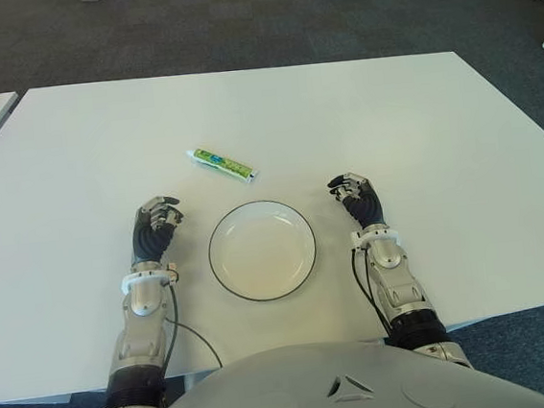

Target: Put the toothpaste on the table into the plate.

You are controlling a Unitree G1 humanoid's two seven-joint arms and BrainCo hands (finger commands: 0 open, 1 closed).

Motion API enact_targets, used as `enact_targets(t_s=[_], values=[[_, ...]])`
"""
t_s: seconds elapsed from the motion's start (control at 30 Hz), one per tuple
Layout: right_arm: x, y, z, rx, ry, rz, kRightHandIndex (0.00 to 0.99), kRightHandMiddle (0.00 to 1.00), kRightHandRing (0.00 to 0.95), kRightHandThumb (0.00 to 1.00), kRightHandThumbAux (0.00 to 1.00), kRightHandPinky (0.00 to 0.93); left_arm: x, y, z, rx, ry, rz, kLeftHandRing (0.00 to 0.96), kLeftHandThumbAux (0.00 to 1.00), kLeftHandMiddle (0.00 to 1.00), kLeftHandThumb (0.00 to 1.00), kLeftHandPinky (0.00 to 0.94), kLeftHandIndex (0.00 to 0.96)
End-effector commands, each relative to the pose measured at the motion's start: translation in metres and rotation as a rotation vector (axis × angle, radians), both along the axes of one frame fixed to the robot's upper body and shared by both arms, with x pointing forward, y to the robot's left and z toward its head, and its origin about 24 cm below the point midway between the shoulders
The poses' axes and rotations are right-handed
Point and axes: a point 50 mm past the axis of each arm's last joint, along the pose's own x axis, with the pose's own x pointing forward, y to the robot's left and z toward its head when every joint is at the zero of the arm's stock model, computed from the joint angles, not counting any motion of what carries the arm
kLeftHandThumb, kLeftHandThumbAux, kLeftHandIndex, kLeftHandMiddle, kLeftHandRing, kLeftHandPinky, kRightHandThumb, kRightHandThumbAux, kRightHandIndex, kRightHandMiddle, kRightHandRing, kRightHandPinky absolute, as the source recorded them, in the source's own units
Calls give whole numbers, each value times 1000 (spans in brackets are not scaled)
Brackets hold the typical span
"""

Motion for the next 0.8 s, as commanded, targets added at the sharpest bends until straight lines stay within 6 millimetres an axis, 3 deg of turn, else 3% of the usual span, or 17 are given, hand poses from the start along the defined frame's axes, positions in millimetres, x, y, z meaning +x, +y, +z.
enact_targets(t_s=[0.03, 0.13, 0.33, 0.5, 0.57, 0.6, 0.8], values=[[-1, 1, -4, 0, 18, -3, 418, 438, 417, 714, 734, 414, 1, -4, 19, 181, -64, -52, 604, 718, 609, 706, 598, 434], [-1, 2, -4, -1, 21, -6, 418, 436, 414, 714, 734, 410, 3, -9, 38, 360, -121, -94, 633, 719, 634, 706, 628, 434], [-1, 2, -5, 2, 25, -12, 418, 434, 412, 714, 734, 408, 6, -8, 45, 491, -122, -139, 674, 721, 676, 707, 661, 434], [0, 2, -6, 1, 25, -14, 418, 435, 413, 715, 734, 411, 18, -2, 54, 597, -127, -157, 659, 720, 672, 709, 625, 433], [0, 3, -6, 1, 25, -14, 418, 435, 415, 714, 734, 411, 22, -1, 55, 631, -128, -156, 612, 719, 643, 708, 544, 432], [0, 3, -6, 1, 25, -14, 418, 435, 415, 714, 734, 411, 24, -1, 55, 644, -127, -156, 587, 703, 588, 754, 520, 427], [1, 3, -6, -2, 23, -15, 418, 436, 415, 714, 734, 412, 48, -3, 61, 759, -141, -177, 501, 676, 480, 828, 462, 433]])
